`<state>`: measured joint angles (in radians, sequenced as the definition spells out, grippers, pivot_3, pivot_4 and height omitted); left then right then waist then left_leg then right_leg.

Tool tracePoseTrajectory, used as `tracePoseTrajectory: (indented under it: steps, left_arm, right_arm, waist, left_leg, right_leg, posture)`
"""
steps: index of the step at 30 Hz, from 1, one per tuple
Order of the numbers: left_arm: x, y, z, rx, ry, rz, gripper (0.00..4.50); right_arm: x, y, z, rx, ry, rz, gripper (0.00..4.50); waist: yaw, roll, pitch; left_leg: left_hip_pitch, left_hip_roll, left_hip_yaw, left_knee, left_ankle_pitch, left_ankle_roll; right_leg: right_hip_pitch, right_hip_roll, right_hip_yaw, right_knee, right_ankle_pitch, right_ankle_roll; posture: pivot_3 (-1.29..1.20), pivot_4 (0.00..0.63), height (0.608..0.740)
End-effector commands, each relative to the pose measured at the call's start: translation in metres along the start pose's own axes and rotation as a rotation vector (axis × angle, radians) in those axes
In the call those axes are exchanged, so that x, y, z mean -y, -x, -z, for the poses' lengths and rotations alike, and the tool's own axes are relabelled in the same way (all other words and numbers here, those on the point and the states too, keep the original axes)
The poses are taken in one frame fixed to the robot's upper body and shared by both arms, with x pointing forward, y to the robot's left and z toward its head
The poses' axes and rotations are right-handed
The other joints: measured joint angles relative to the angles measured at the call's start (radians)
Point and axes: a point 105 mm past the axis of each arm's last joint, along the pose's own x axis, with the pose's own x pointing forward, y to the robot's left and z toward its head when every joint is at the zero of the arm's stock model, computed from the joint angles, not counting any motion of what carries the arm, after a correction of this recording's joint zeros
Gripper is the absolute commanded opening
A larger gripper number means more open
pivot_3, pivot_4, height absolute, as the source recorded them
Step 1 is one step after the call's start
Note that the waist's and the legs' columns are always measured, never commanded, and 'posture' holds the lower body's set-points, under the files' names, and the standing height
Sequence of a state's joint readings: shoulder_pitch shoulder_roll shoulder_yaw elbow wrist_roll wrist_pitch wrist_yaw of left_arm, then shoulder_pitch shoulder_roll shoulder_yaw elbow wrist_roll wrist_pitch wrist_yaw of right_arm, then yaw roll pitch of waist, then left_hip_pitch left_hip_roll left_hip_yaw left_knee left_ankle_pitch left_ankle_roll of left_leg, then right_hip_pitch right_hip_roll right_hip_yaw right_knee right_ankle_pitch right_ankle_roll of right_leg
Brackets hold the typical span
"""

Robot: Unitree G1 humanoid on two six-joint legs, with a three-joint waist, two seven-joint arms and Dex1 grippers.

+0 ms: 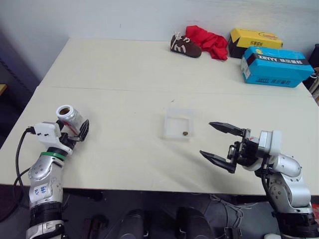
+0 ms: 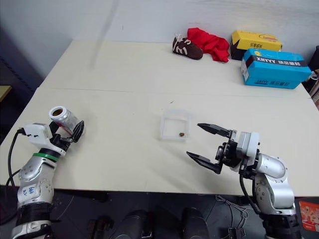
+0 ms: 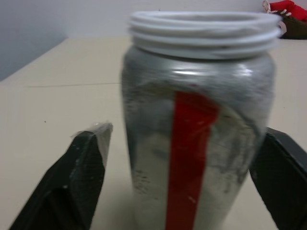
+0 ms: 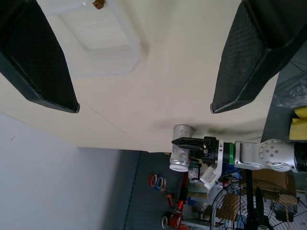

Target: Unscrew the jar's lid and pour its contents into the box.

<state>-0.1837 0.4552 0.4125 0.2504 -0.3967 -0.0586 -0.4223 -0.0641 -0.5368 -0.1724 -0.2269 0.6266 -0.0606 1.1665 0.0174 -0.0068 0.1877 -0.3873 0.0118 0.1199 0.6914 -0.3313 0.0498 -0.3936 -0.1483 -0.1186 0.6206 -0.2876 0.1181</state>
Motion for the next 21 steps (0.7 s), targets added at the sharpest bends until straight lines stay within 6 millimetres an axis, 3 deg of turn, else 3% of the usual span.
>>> tracePoseTrajectory:
  steps: [1,6,9,15,21]
  left_arm:
    - [-0.008,0.016,-0.023,0.034,-0.053,-0.003,4.47]
    - [-0.016,0.045,-0.012,-0.082,-0.071,0.043,4.47]
    - [-0.023,0.066,-0.018,-0.142,-0.152,0.111,4.47]
    - [0.015,0.122,-0.029,-0.336,-0.355,0.539,4.47]
    - [0.009,0.146,-0.034,-0.392,-0.455,0.565,4.47]
  right_arm:
    - [0.002,0.023,-0.011,-0.035,0.028,0.071,4.5]
    - [-0.003,0.063,-0.005,-0.139,0.027,0.174,4.5]
    - [-0.007,0.088,-0.003,-0.217,0.039,0.185,4.5]
    - [-0.003,0.124,-0.014,-0.35,0.042,0.099,4.5]
    - [-0.006,0.148,-0.004,-0.429,0.018,0.018,4.5]
  waist:
    - [0.002,0.0,0.0]
    - [0.002,0.0,0.0]
    - [0.002,-0.001,0.0]
    - [-0.019,0.0,0.0]
    - [-0.017,0.0,0.0]
  left_leg:
    - [0.0,0.0,-0.001,-0.001,0.0,0.0]
    - [0.001,0.0,0.0,-0.005,-0.001,0.0]
    - [0.001,0.0,0.0,-0.007,-0.002,-0.003]
    - [0.002,0.001,0.001,-0.01,-0.003,-0.003]
    - [0.003,0.003,0.0,-0.013,-0.003,-0.005]
  right_leg:
    - [0.0,0.0,0.001,0.0,0.0,0.0]
    - [0.001,0.0,0.001,-0.005,0.0,-0.001]
    - [0.001,0.0,0.002,-0.01,0.0,-0.001]
    - [0.001,-0.001,0.003,-0.014,-0.001,-0.002]
    - [0.001,0.0,0.002,-0.017,-0.003,-0.006]
  posture:
    - [0.0,0.15,0.74]
    - [0.0,0.15,0.74]
    - [0.0,0.15,0.74]
    - [0.0,0.15,0.74]
    - [0.0,0.15,0.74]
